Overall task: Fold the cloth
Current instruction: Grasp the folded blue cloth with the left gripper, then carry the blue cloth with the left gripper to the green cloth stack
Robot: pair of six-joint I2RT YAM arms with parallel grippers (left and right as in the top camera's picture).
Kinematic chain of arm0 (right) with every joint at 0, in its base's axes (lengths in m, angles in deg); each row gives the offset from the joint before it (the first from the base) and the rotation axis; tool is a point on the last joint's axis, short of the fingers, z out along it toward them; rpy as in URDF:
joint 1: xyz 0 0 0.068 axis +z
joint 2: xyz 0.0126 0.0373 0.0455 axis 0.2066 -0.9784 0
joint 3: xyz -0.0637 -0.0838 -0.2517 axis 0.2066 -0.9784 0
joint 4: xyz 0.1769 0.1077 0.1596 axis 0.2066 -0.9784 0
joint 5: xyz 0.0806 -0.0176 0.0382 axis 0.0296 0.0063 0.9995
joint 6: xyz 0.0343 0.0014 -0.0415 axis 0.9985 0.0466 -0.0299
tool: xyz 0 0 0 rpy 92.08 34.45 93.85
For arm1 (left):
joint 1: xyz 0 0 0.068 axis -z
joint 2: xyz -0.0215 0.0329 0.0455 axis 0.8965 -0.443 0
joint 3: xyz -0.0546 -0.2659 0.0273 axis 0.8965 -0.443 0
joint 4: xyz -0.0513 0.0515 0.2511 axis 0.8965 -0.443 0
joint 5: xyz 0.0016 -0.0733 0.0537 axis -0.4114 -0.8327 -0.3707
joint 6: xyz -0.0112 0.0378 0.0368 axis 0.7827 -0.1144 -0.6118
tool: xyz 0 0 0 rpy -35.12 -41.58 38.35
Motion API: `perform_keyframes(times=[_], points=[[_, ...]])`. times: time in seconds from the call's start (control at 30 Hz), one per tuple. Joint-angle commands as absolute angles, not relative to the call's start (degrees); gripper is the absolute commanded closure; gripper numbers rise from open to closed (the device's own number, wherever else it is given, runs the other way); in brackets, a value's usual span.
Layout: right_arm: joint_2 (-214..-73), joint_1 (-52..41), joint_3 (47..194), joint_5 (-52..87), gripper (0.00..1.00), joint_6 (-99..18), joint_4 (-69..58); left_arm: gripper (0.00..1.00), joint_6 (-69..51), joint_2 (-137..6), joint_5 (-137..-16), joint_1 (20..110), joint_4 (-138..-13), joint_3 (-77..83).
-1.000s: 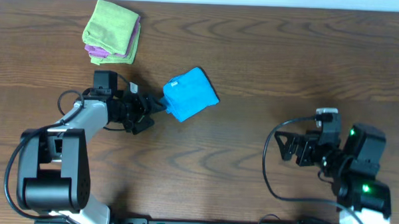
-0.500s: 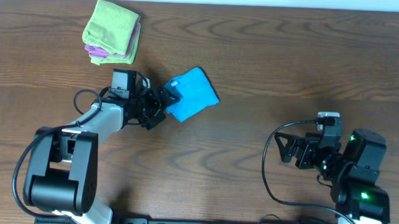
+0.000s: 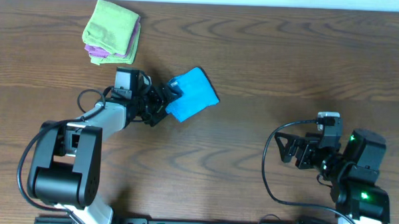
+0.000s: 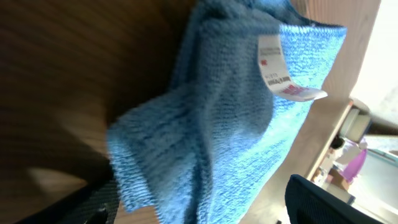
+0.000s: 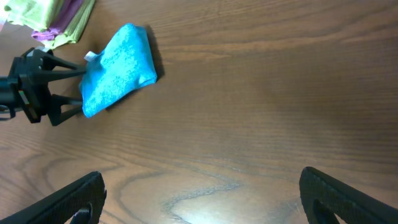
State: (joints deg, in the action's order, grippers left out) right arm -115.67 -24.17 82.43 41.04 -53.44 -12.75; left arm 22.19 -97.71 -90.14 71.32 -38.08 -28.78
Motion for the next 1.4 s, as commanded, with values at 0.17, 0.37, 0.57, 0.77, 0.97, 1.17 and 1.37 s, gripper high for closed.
perform_keyframes(times=[0.17, 0.37, 0.57, 0.77, 0.97, 1.17, 1.37], points=[[-115.52, -24.63, 82.06, 42.06, 0.01, -52.87, -12.8, 0.14, 23.9, -103.51, -88.83, 74.03, -34.89, -29.28], [-115.52, -24.63, 82.06, 42.06, 0.01, -52.87, -12.8, 0.45, 23.77, -110.52, -88.74, 75.13, -29.4, -29.28], [-115.52, -24.63, 82.06, 42.06, 0.01, -52.87, -12.8, 0.65, 23.66, -119.26, -92.19, 75.41, -18.58, -29.28], [-115.52, -24.63, 82.06, 42.06, 0.01, -52.85, -12.8, 0.47, 22.37, -121.47, -91.65, 75.43, -15.13, -29.26], [-115.52, -24.63, 82.06, 42.06, 0.01, -52.87, -12.8, 0.67, 20.1, -121.47, -88.85, 75.45, -13.97, -29.26], [-115.52, -24.63, 82.06, 42.06, 0.01, -52.85, -12.8, 0.88, 16.07, -121.49, -88.89, 75.48, -12.27, -29.07], [-115.52, -24.63, 82.06, 42.06, 0.01, -52.87, -12.8, 0.94, 15.9, -121.49, -91.21, 75.48, -6.82, -28.21]])
